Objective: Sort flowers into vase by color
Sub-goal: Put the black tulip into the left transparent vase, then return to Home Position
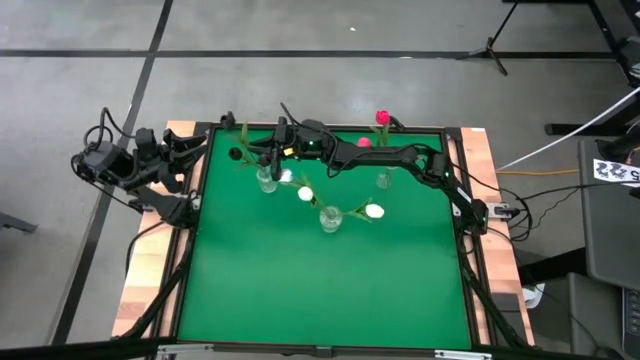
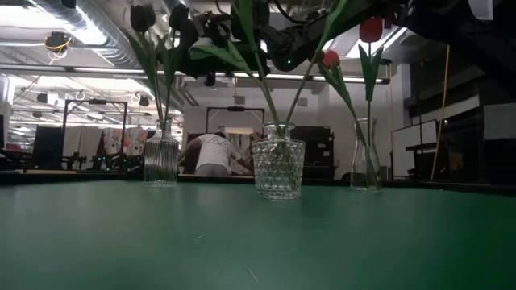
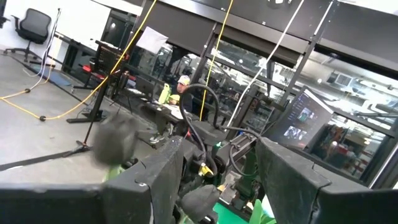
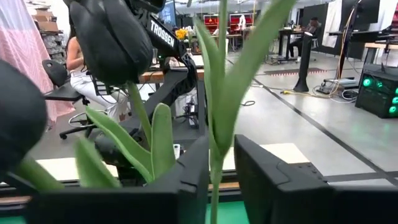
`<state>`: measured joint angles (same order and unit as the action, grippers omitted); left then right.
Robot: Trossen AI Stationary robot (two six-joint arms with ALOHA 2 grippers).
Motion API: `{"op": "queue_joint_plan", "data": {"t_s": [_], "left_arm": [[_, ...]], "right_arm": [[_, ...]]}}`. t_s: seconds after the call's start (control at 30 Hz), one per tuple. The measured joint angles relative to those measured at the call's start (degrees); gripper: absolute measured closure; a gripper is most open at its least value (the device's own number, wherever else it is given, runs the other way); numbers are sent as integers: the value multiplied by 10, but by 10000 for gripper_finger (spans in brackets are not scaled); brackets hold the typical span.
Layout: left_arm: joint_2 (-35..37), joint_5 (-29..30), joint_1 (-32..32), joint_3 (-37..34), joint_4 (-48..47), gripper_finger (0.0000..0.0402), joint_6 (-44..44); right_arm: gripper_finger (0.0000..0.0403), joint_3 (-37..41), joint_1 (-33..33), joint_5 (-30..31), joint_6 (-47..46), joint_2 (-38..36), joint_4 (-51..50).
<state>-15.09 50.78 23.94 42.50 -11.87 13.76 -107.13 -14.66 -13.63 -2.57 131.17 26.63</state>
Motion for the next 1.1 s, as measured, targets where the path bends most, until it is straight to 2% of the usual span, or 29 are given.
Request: {"op": "queue_joint_plan", "data": {"t_s": [0.23, 0.4, 0.63, 1.1], "left_arm": [[0, 0, 0, 0, 0, 202, 0], [0, 0, 0, 0, 0, 202, 1], [0, 0, 0, 0, 0, 202, 3], [0, 0, 0, 0, 0, 202, 3]], "right_arm": [[263, 0, 0, -2, -1, 0, 1], [235, 0, -1, -6, -5, -2, 1], [229, 0, -8, -26, -21, -13, 39], [229, 0, -31, -55, -28, -58, 38]]}}
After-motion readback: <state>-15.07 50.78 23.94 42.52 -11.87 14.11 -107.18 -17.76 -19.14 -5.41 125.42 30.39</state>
